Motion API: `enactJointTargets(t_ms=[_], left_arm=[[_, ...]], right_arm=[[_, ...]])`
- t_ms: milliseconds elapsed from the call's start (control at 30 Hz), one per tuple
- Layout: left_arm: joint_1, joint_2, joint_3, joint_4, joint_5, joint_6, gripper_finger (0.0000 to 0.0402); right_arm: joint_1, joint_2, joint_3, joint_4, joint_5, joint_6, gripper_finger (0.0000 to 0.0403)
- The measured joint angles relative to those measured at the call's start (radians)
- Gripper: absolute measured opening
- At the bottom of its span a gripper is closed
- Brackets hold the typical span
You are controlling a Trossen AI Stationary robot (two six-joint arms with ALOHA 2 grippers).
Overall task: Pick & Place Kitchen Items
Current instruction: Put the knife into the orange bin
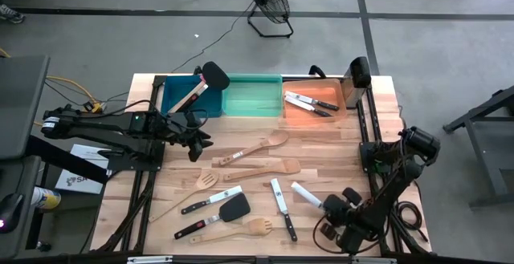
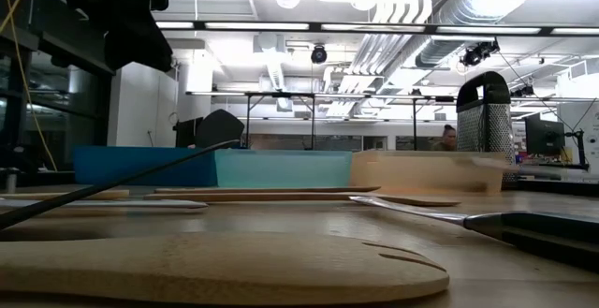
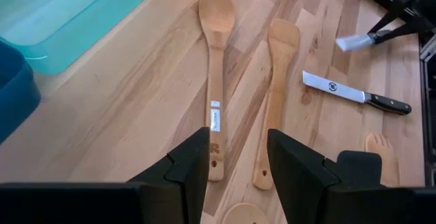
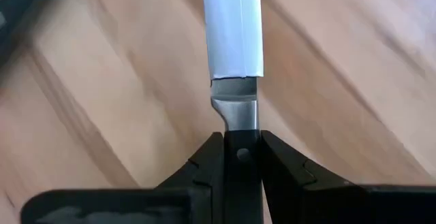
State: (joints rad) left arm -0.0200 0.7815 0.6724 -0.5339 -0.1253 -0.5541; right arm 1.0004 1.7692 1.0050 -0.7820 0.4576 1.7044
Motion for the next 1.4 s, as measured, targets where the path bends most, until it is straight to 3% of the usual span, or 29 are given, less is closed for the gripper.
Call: enactJointTargets(t_ms=[433,667,1100,1400], left_arm=[[0.000,0.000,0.000,0.000,0.004,-0.019,0.0145],[0.000,0.000,0.000,0.000,0.003,-0.047,0.0145],[0.000,0.000,0.000,0.001,-0.023,-0.064,0.0145],[0.000,0.000,0.000,0.001,-0.024,-0.080,0.0145]], right_arm=[[-0.136,-0.095,0.003,-0.008,0.362,-0.036,0.0065],[-0.322,-0.214,0.004,-0.096,0.443,-0.140,0.0065],[-0.880,-0.433,0.005,-0.120,0.241,-1.095,0.0065],[-1.153,-0.437,0.005,-0.113,0.181,-1.495,0.0065]])
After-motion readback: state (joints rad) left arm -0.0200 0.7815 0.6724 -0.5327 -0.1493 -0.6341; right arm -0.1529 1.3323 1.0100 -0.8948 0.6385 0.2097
